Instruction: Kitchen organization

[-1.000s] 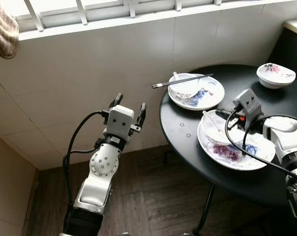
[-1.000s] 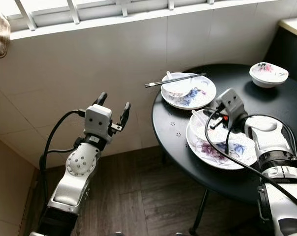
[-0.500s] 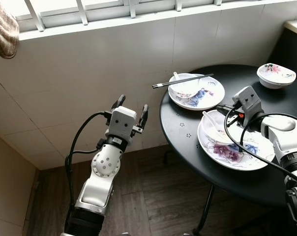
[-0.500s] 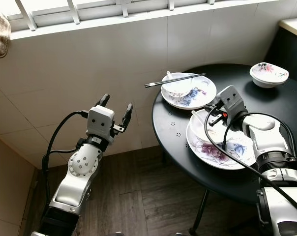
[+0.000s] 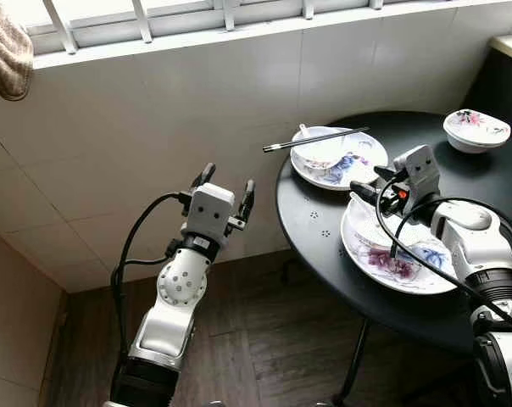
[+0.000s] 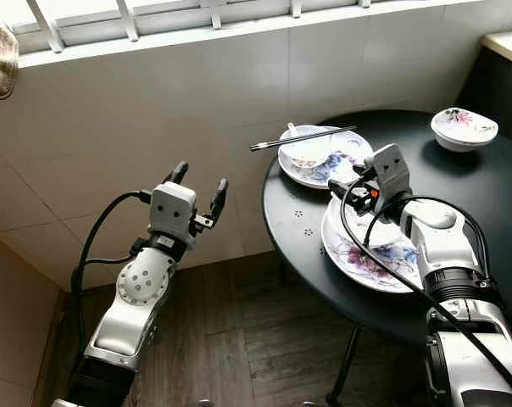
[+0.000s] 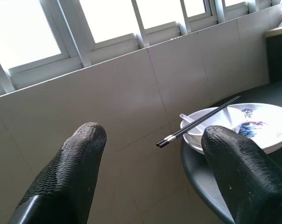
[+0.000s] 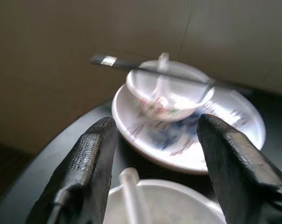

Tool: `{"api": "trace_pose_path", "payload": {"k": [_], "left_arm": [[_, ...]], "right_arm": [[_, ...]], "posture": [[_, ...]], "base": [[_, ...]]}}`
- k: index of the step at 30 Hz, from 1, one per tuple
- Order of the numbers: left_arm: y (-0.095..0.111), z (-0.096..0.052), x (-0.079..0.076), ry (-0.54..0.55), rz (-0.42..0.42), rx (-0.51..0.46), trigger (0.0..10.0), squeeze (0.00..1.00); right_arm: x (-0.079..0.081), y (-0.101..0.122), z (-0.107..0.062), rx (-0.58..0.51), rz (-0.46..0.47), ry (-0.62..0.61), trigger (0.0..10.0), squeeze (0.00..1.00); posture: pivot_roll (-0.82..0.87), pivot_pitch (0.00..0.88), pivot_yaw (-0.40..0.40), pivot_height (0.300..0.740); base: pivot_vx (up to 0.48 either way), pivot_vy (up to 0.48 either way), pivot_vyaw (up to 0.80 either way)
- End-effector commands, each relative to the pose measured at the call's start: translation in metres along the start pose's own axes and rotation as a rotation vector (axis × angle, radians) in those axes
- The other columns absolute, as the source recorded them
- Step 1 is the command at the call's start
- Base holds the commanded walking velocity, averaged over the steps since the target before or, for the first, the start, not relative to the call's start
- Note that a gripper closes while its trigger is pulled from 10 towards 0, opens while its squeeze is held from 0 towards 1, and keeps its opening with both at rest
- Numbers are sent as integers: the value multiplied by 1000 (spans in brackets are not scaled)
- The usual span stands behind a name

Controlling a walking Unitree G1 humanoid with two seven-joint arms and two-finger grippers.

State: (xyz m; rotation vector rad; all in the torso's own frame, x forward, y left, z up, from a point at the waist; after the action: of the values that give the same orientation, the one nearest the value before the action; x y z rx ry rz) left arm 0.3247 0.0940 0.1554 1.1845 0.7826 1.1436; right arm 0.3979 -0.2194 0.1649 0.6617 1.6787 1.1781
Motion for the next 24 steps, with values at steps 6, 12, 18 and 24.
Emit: {"api": "trace_pose_path", "payload": {"k": [6,12,18,24], "left_arm": [[3,1,1,3,-9,-15,10000,0],[1,-1,9,34,-44,-7,10000,0],[2,-2,8,33,-41,-11,10000,0],[0,-4,8,29,-41,-5,10000,0]], "right_arm": [[-20,56,-2,-235,-121,-260,10000,1000],[-5,81,-14,-353,-158,-513,10000,0],[42,83,-26,-395,-95,-499,10000,0],[59,73,-35,-284,-99,-521,10000,0]], "posture": [[-142,0,46,740],[-139,0,47,740],[-144,0,40,740],[-160,0,24,740]], "base": [[0,0,0],[0,0,0],[0,0,0],[0,0,0]]}}
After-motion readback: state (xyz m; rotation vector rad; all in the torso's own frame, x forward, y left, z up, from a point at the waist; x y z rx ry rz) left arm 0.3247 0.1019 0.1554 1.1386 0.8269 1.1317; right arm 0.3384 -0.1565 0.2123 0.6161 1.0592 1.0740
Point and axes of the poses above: a point about 5 cm out from each wrist's last joint towards the gripper, its own z axis pointing out of the wrist towards the gripper, its own y axis along the axis of the wrist's last joint, x = y × z, the point moved 4 cm from there along z, pointing out of the wrist towards the gripper, and after that the axes turned 10 degrees about -z, right-handed, at the moved point
